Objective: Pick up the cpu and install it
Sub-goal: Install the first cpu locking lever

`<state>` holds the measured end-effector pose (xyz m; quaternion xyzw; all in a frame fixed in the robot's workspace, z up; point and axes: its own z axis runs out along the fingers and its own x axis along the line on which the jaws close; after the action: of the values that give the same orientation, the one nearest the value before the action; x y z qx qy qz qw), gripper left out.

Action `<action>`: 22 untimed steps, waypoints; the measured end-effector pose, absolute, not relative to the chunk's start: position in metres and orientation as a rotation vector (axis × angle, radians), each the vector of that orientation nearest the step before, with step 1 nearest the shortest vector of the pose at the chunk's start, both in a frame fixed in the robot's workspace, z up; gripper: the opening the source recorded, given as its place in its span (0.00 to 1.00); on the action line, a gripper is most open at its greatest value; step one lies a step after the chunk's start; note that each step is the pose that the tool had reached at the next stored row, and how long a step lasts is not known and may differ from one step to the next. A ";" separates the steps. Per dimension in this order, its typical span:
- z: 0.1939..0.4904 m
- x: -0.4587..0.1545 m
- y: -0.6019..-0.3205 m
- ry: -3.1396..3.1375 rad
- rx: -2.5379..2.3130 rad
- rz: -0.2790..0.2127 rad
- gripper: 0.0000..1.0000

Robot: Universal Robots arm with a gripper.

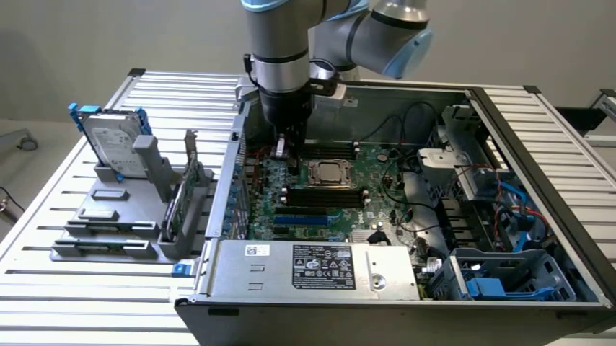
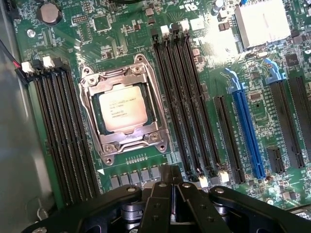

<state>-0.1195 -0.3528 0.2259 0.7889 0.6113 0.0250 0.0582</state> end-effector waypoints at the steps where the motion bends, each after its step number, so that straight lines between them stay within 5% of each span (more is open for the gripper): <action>1: 0.226 -0.120 -0.352 1.859 2.379 0.071 0.11; 22: 0.226 -0.123 -0.327 1.954 2.217 -0.017 0.11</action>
<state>-0.1228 -0.3266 0.2259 0.7470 0.6583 -0.0056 0.0929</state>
